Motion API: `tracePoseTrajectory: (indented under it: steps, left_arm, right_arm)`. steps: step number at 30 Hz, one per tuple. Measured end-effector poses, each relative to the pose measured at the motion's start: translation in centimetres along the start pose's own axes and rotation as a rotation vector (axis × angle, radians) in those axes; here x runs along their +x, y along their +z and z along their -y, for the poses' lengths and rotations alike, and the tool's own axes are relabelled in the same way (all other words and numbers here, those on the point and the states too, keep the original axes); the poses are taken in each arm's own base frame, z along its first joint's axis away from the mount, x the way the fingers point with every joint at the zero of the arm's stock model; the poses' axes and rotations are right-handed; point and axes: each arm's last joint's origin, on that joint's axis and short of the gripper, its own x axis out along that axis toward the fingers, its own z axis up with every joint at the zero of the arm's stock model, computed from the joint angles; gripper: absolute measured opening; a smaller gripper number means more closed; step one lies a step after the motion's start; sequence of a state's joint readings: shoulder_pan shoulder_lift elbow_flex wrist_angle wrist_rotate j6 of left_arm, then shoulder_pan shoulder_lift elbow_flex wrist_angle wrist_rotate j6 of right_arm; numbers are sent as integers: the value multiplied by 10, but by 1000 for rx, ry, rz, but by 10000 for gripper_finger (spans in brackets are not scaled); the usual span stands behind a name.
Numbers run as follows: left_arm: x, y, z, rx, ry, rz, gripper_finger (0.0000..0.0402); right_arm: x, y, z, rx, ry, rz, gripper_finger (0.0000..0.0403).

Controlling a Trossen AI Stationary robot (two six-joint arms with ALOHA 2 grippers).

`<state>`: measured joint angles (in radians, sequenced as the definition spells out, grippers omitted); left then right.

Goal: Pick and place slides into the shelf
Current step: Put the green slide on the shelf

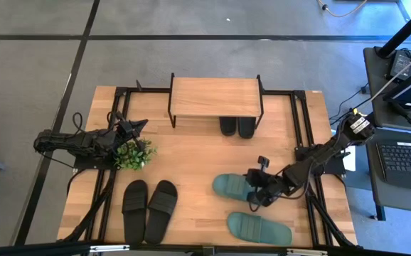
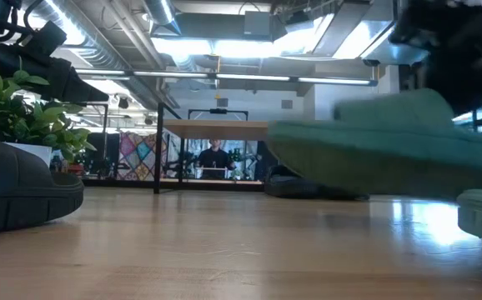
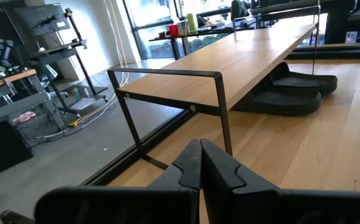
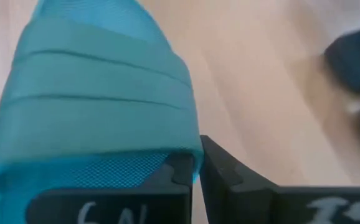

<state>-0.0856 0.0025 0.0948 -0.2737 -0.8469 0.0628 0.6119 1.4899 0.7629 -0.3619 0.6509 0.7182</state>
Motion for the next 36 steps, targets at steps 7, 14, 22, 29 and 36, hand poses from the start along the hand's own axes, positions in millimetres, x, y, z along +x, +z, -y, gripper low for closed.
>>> tracePoseTrajectory:
  steps: [7, 14, 22, 29, 36]
  left_arm:
    - [0, 0, 0, 0, 0, 0, 0]
    - [0, 0, 0, 0, 1, 0, 0]
    - [0, 0, 0, -1, 1, 0, 0]
    - [0, 0, 0, -1, 1, 0, 0]
    - [0, 0, 0, -2, 1, 0, 0]
  right_arm:
    - [-20, 61, 8, -66, -152, 29, 13]
    - [-54, 123, 43, -78, -443, 65, 13]
    - [-65, 182, 128, 276, -693, 64, 13]
    - [-46, 190, 209, 555, -791, -46, 13]
    - [-32, 186, 248, 656, -854, -92, 13]
